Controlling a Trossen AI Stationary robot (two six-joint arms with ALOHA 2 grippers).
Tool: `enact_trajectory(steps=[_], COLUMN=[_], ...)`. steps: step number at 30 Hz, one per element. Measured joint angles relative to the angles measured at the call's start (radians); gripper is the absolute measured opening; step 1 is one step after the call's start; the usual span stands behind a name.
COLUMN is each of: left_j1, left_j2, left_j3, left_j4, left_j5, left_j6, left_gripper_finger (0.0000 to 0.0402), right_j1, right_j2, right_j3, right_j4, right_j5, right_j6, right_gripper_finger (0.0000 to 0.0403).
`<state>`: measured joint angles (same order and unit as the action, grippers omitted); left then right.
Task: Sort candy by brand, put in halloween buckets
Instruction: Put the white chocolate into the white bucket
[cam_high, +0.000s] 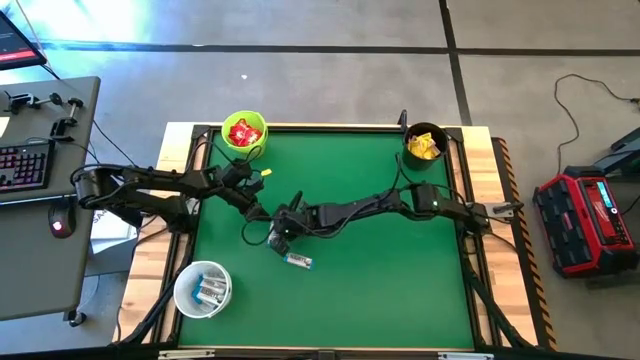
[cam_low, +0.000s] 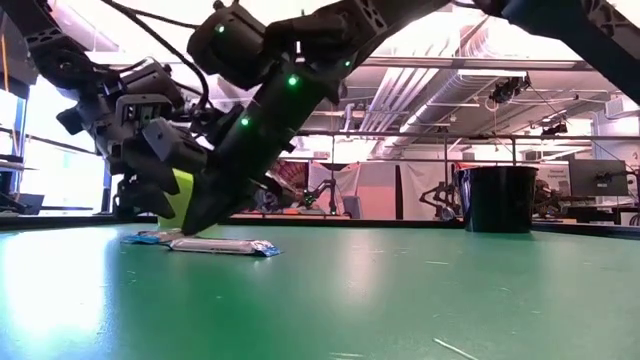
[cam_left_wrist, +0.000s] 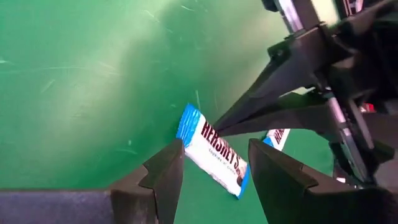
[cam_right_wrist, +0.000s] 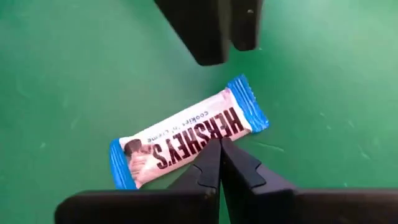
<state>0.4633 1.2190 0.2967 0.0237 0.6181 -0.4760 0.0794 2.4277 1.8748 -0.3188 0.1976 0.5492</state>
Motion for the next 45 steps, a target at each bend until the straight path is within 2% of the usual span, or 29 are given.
enact_trajectory(steps=[8,13,18,27,38,45], left_j1=[0.021,0.037,0.04,0.04,0.04,0.04], left_j2=[0.0,0.0,0.013,0.148,0.146,0.147], left_j3=[0.0,0.0,0.0,0.008,0.003,0.003], left_j4=[-0.008,-0.073,-0.085,-0.078,-0.056,-0.054], left_j5=[-0.001,0.048,0.051,0.054,0.046,0.044], left_j6=[0.024,0.059,0.043,0.032,0.036,0.037], left_gripper_finger=[0.0169,0.0169,0.017,0.017,0.0171,0.0171], right_j1=[-0.015,0.005,0.05,0.071,0.058,0.041], right_j2=[0.011,-0.045,-0.082,-0.027,-0.025,-0.025], right_j3=[0.001,0.0,0.004,0.002,0.001,0.001], right_j4=[0.132,0.082,0.044,0.046,0.047,0.039], right_j5=[-0.198,-0.207,-0.203,-0.178,-0.206,-0.277], right_j6=[-0.145,-0.248,-0.315,-0.255,-0.284,-0.167], right_gripper_finger=[0.0,0.0,0.0,0.0,0.0,0.0])
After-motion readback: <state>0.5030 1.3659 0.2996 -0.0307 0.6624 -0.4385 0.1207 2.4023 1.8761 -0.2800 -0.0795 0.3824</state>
